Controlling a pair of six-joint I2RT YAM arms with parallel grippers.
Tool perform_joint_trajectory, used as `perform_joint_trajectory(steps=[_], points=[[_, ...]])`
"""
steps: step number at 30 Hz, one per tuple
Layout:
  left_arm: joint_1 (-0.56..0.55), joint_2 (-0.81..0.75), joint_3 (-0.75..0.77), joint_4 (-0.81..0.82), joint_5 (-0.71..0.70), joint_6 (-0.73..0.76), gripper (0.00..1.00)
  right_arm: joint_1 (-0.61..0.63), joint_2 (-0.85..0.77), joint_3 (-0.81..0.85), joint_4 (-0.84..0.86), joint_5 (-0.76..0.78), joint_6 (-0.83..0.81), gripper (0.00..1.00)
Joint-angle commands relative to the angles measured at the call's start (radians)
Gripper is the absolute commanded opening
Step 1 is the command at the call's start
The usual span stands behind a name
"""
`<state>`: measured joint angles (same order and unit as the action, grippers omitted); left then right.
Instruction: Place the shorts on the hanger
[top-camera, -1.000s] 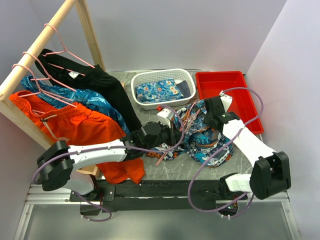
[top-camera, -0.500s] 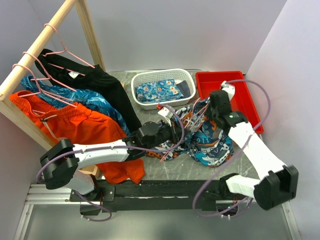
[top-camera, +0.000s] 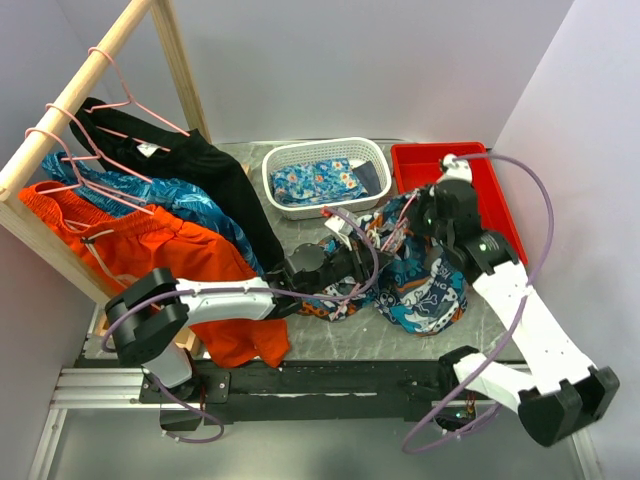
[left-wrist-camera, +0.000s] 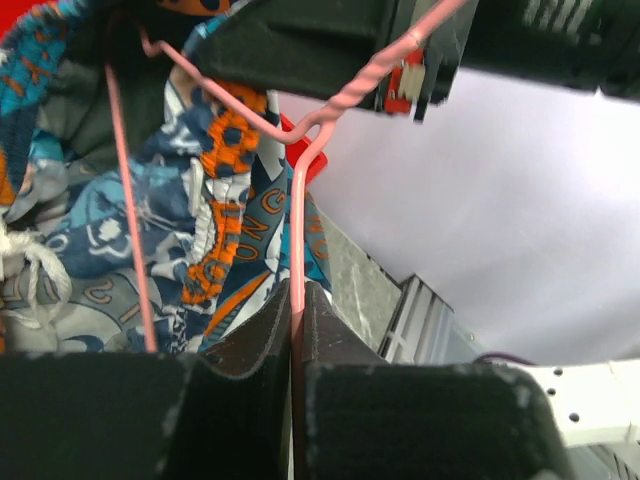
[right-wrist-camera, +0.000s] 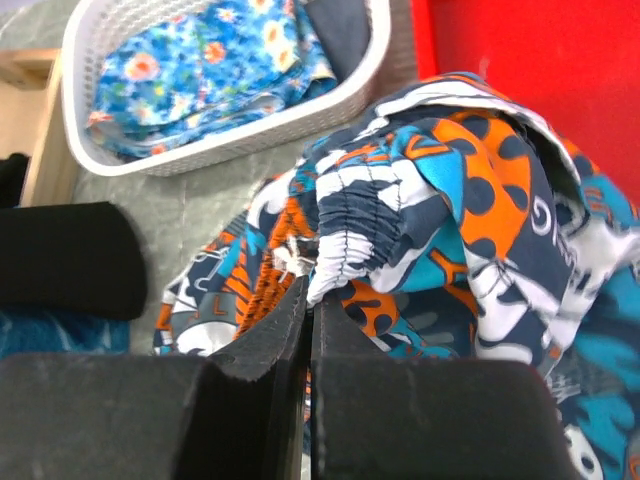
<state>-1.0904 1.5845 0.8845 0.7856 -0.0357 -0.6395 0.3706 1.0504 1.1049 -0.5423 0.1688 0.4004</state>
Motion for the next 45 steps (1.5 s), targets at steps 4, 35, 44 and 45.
perform_joint_trajectory(steps=[4, 35, 44, 45], points=[[0.017, 0.015, 0.025, 0.245, 0.068, 0.055, 0.01, -0.005, -0.168, -0.187, -0.128, 0.060, 0.155, 0.25], [-0.006, 0.190, 0.111, 0.233, 0.039, 0.154, 0.01, -0.659, 0.032, 0.007, -0.139, -0.499, 0.561, 0.76], [-0.062, 0.215, 0.174, 0.153, -0.042, 0.325, 0.01, -0.659, 0.178, 0.075, -0.165, -0.427, 0.551, 0.75], [-0.065, 0.215, 0.176, 0.144, -0.046, 0.331, 0.01, -0.661, 0.181, 0.076, -0.169, -0.423, 0.551, 0.75]])
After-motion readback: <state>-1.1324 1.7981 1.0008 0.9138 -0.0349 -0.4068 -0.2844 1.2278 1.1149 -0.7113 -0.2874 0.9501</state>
